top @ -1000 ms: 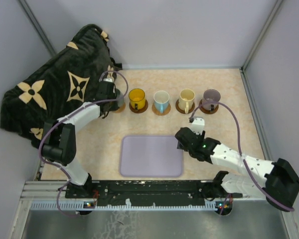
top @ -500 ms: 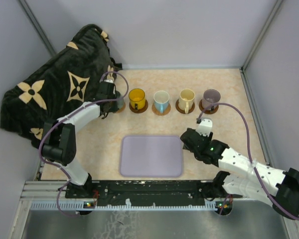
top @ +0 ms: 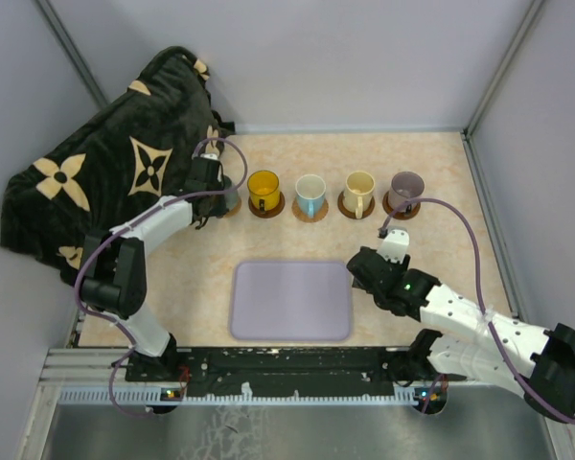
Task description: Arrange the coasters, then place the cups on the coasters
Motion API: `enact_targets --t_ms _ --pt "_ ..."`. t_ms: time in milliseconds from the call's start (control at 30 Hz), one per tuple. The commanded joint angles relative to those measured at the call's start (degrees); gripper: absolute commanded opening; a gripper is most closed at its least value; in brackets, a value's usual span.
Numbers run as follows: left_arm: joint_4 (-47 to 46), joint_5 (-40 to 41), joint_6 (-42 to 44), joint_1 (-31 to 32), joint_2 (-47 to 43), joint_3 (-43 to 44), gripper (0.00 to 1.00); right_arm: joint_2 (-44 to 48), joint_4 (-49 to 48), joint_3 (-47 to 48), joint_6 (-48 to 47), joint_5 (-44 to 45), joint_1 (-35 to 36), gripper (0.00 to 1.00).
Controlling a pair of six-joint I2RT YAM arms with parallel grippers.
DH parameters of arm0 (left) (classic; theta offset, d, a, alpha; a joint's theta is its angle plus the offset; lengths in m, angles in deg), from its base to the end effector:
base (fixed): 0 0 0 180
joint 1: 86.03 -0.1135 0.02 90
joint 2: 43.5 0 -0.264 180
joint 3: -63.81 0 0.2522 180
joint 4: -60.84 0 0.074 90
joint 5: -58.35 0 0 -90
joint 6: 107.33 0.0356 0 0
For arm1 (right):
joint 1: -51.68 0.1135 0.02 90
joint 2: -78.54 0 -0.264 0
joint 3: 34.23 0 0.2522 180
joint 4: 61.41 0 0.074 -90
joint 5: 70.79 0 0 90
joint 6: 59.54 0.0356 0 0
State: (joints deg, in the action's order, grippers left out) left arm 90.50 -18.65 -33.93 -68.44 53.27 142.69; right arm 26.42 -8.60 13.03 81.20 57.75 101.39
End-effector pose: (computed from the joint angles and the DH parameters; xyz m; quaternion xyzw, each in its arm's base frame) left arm 0.3499 -0.1025 0.2180 -0.0330 0.9265 -0.0049 0.3748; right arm 0.1228 0.1105 0.2145 0.1000 0.9058 -0.0008 0.4118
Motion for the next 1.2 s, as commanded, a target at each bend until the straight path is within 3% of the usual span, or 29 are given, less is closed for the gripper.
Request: enact_targets --t_ms 0,700,1167 --pt "-4.0 0.3 0.8 -0.4 -0.5 2.6 0.12 1.2 -0.6 2.0 0.9 1.6 -0.4 0.64" --pt "-4.7 -0.3 0.4 -0.4 1.0 1.3 0.12 0.4 -1.4 1.2 0.9 1.0 -0.3 0.65" --pt "-1.8 0.8 0.2 -0.4 0.9 1.8 0.34 -0.1 -2.4 0.7 0.7 0.4 -0.3 0.65"
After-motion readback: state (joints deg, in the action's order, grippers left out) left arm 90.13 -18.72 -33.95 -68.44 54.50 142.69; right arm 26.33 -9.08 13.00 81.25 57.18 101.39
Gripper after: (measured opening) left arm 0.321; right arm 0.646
